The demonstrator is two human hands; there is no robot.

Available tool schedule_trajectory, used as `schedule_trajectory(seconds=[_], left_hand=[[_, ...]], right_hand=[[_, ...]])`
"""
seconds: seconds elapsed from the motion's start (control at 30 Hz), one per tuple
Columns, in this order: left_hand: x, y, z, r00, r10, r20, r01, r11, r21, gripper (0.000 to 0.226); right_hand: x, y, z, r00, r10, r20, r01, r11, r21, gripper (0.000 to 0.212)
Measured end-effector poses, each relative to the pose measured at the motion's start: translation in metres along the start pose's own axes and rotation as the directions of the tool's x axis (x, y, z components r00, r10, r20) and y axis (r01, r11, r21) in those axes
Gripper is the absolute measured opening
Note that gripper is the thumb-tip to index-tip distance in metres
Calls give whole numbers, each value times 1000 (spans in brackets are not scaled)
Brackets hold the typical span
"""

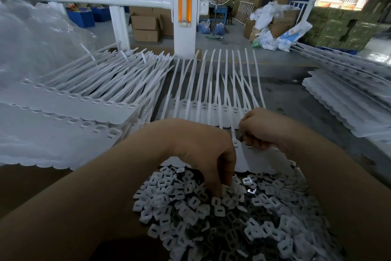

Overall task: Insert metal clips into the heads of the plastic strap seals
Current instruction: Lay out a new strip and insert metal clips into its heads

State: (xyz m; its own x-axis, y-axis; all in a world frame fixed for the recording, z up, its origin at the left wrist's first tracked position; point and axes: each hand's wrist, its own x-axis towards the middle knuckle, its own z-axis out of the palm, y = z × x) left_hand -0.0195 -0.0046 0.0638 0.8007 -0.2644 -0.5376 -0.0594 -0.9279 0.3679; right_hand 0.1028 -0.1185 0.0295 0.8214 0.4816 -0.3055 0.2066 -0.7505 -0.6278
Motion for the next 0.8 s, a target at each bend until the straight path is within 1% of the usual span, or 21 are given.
schedule_trajectory(seconds=[0.07,0.13,0.23,0.27,0.33,0.43,0.47,0.53,0.57,0.6,0.63,0.67,0.73,0.8], left_hand=[[4,-8,1,997,68,-41,-71,995,-63,22],[11,-15,3,989,128,-72,-133,988,-81,18],[14,-21,3,984,157,-83,-167,977,-133,7],[14,-22,3,985,154,-75,-164,975,-151,6],[13,-26,2,988,148,-52,-155,968,-199,12],[9,-31,-2,989,123,-87,-140,964,-224,5],[7,-32,-4,989,109,-104,-130,968,-216,1],[6,-35,-6,992,70,-104,-91,972,-215,8],[6,-37,-8,995,42,-94,-61,974,-217,11],[4,-39,-9,997,12,-82,-30,975,-221,12],[3,-42,-9,997,-16,-73,-2,973,-229,13],[2,-46,-10,997,-43,-70,24,969,-247,13],[-1,-53,-11,993,-82,-83,54,952,-300,14],[-2,-57,-12,992,-87,-94,49,936,-349,17]], right_hand=[[0,0,0,1000,-2,0,2,1000,-3,21],[0,0,-1,1000,-3,1,3,1000,-4,21],[0,-1,-1,1000,-6,2,6,1000,-5,19],[0,-1,-2,1000,-7,2,7,1000,-6,19],[-1,-1,-2,1000,-13,10,13,1000,3,17],[-1,0,-3,999,-41,31,41,999,5,15],[-2,0,-4,997,-69,41,69,998,-2,13],[-5,-2,-7,981,-177,83,178,984,-6,8],[-8,-4,-9,960,-250,126,253,967,-11,5],[-12,-7,-12,925,-325,198,336,942,-23,3],[-18,-11,-14,872,-386,299,414,910,-31,3],[-24,-14,-15,806,-420,417,475,880,-31,5],[-35,-22,-13,665,-416,620,552,833,-33,9],[-43,-28,-5,567,-414,712,615,787,-32,9]])
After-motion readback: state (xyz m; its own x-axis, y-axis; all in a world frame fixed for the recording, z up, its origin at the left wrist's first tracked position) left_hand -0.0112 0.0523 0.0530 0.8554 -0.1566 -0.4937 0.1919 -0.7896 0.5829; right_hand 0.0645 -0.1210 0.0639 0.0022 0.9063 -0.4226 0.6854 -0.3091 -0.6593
